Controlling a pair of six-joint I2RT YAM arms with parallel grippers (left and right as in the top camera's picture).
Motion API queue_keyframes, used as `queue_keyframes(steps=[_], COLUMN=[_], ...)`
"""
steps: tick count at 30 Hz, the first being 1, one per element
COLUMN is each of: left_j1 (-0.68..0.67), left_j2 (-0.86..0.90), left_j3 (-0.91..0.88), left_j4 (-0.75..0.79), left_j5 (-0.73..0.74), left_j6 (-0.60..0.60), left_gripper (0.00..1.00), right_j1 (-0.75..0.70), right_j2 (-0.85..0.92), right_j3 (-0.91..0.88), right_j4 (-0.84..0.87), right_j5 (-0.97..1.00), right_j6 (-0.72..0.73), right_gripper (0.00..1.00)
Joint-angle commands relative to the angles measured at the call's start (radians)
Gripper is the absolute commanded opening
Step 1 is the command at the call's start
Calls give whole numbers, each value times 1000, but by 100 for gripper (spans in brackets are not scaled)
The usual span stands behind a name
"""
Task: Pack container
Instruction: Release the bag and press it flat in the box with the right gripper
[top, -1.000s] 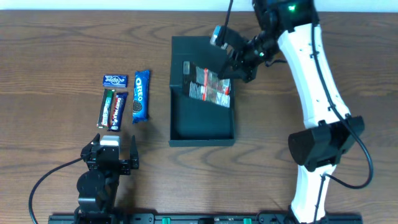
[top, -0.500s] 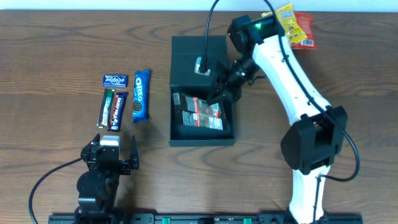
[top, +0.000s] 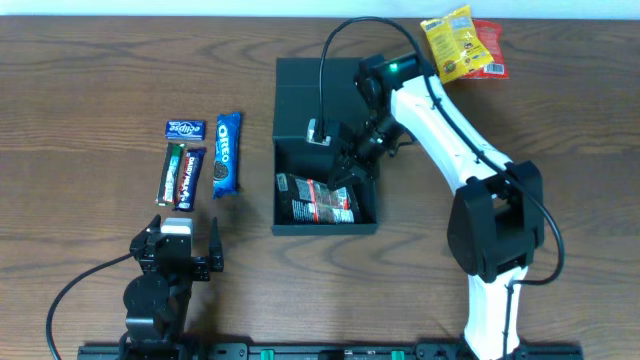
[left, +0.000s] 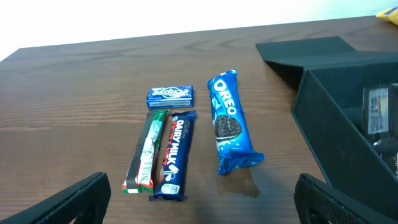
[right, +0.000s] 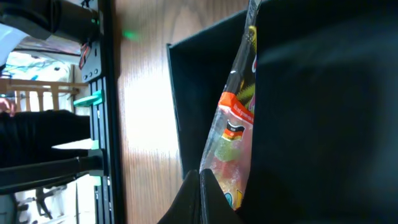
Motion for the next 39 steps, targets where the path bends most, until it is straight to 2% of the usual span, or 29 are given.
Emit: queue_keyframes(steps=[1,9,10,11,12,14,16,23,24,25,28,32,39], left_j1=[1,1,1,1,1,1,1,1,1,1,1,1,1], left_j2=[-6,-6,-6,-6,-6,-6,-6,-6,-6,-6,-6,-6,-6], left_j3=[-22,-22,-22,-22,-22,-22,-22,-22,-22,-22,-22,-22,-22], left_j4=[-6,-6,-6,-6,-6,-6,-6,-6,-6,-6,-6,-6,-6], left_j5=[-18,-18,-18,-18,-18,-18,-18,-18,-18,-18,-18,-18,-18], left_j6=[18,18,18,18,18,18,18,18,18,18,18,18,18], left_gripper=[95,95,95,95,95,95,95,95,95,95,95,95,95], right_j1=[9,9,9,9,8,7,3,6,10,13,35,77,104], right_j2=[-14,-13,-13,-13,-13,-14,-14,-16,-16,-16,-13,-13,-13], right_j3=[-25,-65,-65,-65,-63,-46,-11,185,192,192,159,57,-134], right_j4=[17,67,83,98,113,121,118,80,85,95,131,205,414], right_j5=[-35,0,16,36,61,93,97,160,164,169,247,328,462], right_j6=[-10,44,74,104,135,177,206,267,268,268,289,327,460], right_gripper=[1,1,8,32,66,99,99,99,96,83,19,1,1])
